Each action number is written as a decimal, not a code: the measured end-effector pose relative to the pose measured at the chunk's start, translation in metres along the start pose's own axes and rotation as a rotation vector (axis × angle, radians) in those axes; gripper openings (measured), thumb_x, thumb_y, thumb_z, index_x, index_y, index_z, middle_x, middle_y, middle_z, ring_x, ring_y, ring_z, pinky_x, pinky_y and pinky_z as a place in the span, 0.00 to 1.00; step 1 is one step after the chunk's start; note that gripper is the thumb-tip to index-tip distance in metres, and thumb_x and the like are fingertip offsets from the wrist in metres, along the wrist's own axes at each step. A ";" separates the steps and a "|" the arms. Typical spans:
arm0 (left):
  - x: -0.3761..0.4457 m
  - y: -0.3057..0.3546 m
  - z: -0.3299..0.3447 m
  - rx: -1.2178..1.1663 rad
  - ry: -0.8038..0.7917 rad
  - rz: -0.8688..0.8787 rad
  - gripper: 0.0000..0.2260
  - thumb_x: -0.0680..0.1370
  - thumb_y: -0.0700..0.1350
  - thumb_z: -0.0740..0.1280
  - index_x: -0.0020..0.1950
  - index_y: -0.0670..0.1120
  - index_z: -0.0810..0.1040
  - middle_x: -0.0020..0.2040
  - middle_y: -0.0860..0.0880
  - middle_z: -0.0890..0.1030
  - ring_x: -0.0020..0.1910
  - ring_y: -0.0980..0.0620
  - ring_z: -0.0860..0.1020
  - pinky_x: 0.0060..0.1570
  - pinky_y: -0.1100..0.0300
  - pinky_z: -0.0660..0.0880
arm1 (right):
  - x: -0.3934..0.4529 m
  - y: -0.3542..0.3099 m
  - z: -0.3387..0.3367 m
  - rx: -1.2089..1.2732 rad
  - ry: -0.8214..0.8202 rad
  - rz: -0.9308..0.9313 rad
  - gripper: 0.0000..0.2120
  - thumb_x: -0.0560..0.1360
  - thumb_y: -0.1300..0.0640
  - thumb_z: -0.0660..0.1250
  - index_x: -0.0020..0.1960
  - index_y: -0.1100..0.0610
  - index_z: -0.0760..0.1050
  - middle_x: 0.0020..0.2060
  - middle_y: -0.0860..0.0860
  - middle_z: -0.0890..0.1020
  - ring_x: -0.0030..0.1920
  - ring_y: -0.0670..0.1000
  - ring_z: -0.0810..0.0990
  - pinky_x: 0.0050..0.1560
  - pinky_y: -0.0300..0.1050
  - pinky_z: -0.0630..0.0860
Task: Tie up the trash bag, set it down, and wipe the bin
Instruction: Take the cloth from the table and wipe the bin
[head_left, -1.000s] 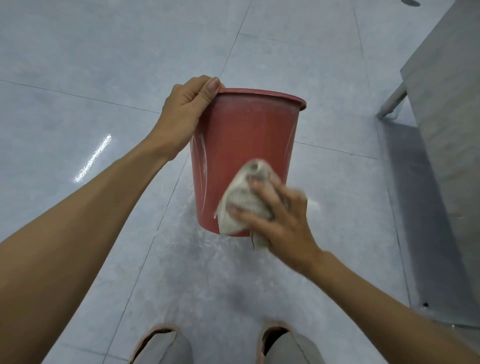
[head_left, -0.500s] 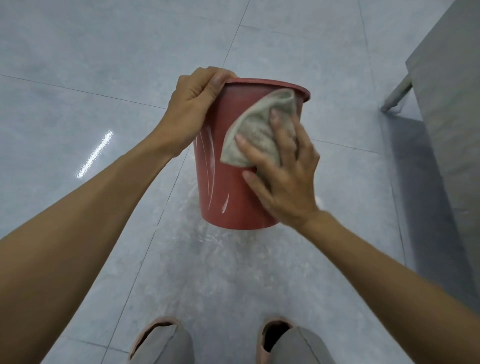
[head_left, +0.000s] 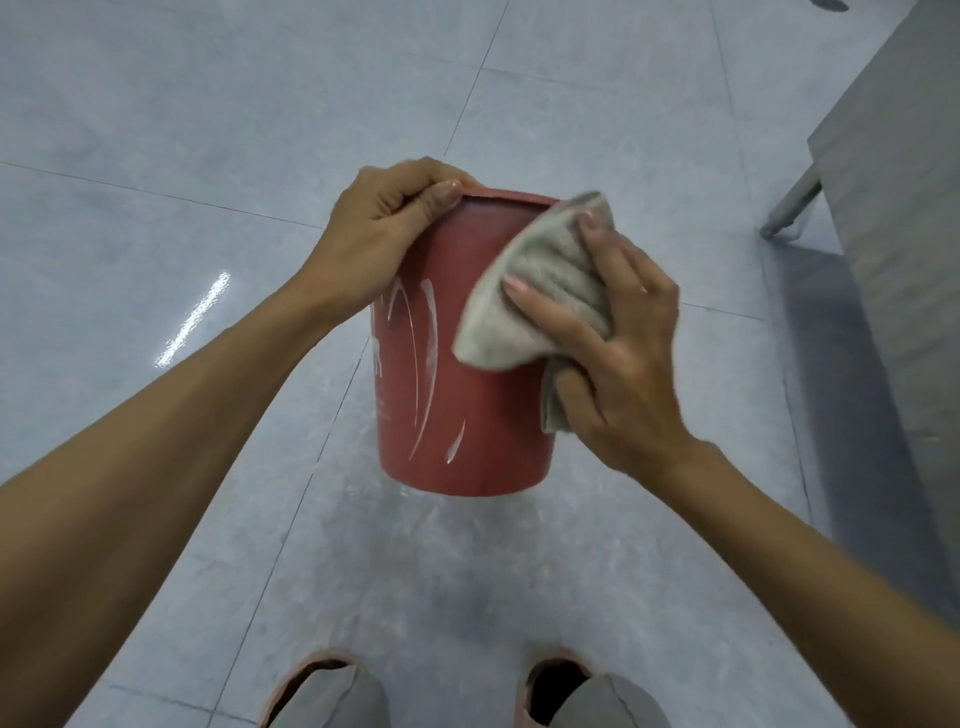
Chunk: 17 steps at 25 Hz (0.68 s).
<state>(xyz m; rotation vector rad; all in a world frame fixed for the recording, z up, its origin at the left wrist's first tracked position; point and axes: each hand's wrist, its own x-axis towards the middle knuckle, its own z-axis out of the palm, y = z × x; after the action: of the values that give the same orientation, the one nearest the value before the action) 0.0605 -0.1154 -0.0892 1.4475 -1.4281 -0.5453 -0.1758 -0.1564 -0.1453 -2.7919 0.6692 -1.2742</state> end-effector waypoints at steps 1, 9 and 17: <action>0.001 0.001 0.001 -0.008 -0.036 -0.003 0.11 0.83 0.46 0.60 0.57 0.48 0.82 0.55 0.53 0.83 0.56 0.61 0.79 0.58 0.68 0.72 | 0.009 -0.007 0.010 -0.029 -0.023 0.069 0.26 0.74 0.59 0.60 0.70 0.44 0.74 0.77 0.59 0.64 0.73 0.66 0.63 0.70 0.60 0.63; -0.012 -0.018 -0.021 0.099 -0.002 -0.035 0.11 0.84 0.44 0.58 0.57 0.52 0.80 0.53 0.57 0.80 0.56 0.62 0.75 0.60 0.68 0.69 | -0.093 -0.034 -0.008 0.042 -0.393 -0.512 0.11 0.77 0.51 0.72 0.59 0.42 0.82 0.70 0.49 0.76 0.68 0.59 0.69 0.51 0.57 0.78; -0.005 -0.007 -0.007 -0.124 -0.054 -0.019 0.08 0.83 0.43 0.62 0.60 0.45 0.78 0.54 0.50 0.84 0.59 0.52 0.81 0.62 0.54 0.74 | 0.036 -0.007 0.011 -0.082 0.116 0.002 0.22 0.76 0.60 0.62 0.67 0.45 0.78 0.71 0.57 0.73 0.68 0.64 0.67 0.65 0.62 0.67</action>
<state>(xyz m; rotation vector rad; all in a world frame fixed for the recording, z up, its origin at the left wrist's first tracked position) 0.0684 -0.1096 -0.0937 1.3581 -1.3982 -0.6780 -0.1439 -0.1658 -0.1255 -2.7976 0.7457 -1.4506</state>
